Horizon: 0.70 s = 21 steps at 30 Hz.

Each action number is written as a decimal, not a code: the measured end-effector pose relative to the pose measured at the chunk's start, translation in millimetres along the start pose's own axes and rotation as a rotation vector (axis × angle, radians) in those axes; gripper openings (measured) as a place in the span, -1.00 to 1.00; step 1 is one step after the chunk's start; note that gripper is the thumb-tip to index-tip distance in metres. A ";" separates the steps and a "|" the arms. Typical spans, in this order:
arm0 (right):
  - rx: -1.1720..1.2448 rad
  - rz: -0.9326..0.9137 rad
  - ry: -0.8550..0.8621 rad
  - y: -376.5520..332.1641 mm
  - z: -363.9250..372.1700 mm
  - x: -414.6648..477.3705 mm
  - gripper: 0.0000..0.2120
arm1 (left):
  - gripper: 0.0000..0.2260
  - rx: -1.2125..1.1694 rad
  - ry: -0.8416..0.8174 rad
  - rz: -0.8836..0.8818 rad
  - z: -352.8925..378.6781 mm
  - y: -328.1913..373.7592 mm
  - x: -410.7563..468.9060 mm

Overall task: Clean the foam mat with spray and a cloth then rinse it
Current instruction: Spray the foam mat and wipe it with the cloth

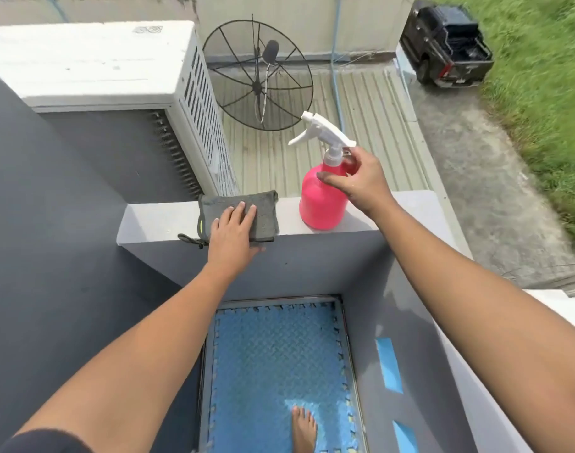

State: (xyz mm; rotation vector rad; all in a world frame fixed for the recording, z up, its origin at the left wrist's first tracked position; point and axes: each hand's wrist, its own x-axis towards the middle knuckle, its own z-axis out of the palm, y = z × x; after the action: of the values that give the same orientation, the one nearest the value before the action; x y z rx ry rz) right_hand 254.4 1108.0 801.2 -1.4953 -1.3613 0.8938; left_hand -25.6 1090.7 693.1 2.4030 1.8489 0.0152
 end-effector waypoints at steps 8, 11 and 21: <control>0.010 -0.111 -0.155 -21.0 32.2 -5.9 -0.22 | -0.41 -0.032 0.100 0.104 0.0 -15.3 -2.7; 0.078 -0.050 -0.110 -32.6 45.7 -18.5 -0.29 | -0.53 -0.194 0.168 0.090 -1.2 -18.2 -8.5; 0.436 0.015 0.160 -40.2 78.9 -162.2 -0.71 | -0.80 -1.163 -0.043 -0.355 -29.7 -8.6 -86.0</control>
State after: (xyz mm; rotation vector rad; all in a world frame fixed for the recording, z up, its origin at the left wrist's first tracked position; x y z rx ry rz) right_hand 145.6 958.6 803.1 -1.2103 -0.9642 0.9843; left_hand -58.2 1012.3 726.9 1.2576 1.5246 0.7564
